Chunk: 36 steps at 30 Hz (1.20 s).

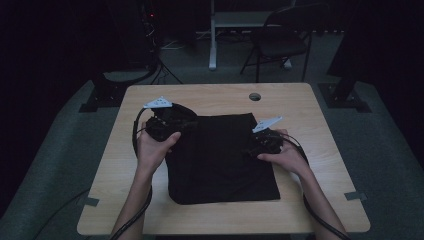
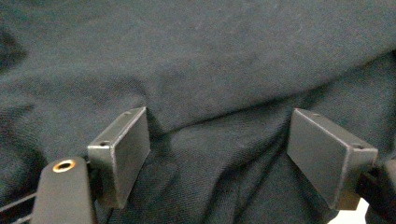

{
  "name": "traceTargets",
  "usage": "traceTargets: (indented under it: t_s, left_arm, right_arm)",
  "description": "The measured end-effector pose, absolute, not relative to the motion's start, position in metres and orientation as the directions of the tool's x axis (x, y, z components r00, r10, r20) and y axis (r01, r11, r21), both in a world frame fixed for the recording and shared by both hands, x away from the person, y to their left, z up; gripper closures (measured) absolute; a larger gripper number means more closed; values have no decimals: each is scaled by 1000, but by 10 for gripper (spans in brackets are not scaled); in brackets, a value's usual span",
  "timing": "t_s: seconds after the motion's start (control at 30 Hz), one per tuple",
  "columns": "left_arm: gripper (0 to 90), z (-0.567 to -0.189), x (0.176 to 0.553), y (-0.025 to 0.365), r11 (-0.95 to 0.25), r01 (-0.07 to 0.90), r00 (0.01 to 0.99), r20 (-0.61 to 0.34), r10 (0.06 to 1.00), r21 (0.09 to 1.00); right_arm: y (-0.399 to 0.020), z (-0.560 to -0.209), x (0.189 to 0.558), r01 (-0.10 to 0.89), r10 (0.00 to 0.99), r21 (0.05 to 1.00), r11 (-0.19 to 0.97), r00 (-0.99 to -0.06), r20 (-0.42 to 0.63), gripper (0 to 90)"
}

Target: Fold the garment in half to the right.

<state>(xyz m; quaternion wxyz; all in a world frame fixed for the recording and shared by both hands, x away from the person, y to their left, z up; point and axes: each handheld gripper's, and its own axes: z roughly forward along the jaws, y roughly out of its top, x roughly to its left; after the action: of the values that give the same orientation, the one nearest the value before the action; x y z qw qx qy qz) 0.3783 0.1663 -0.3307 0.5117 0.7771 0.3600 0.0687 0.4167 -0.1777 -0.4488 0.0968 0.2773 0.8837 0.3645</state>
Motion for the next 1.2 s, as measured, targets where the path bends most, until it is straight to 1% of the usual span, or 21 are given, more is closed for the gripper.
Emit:
traceTargets:
  t_s: [0.37, 0.57, 0.87, 1.2]
  left_arm:
    - [788, -328, 381, 149, -225, 483, 750, -268, 605, 846]
    - [789, -327, 383, 133, -238, 474, 761, -259, 595, 848]
    - [788, -331, 392, 111, -258, 486, 771, -270, 577, 835]
    - [788, -337, 405, 86, -284, 498, 766, -262, 587, 819]
  right_arm:
    - [-177, -449, 417, 414, 554, 702, 580, -832, 33, 208]
    - [-177, -450, 418, 406, 551, 712, 572, -834, 32, 208]
    - [-177, -451, 417, 404, 551, 718, 567, -834, 33, 208]
    - [-179, -452, 417, 396, 548, 728, 560, -836, 33, 208]
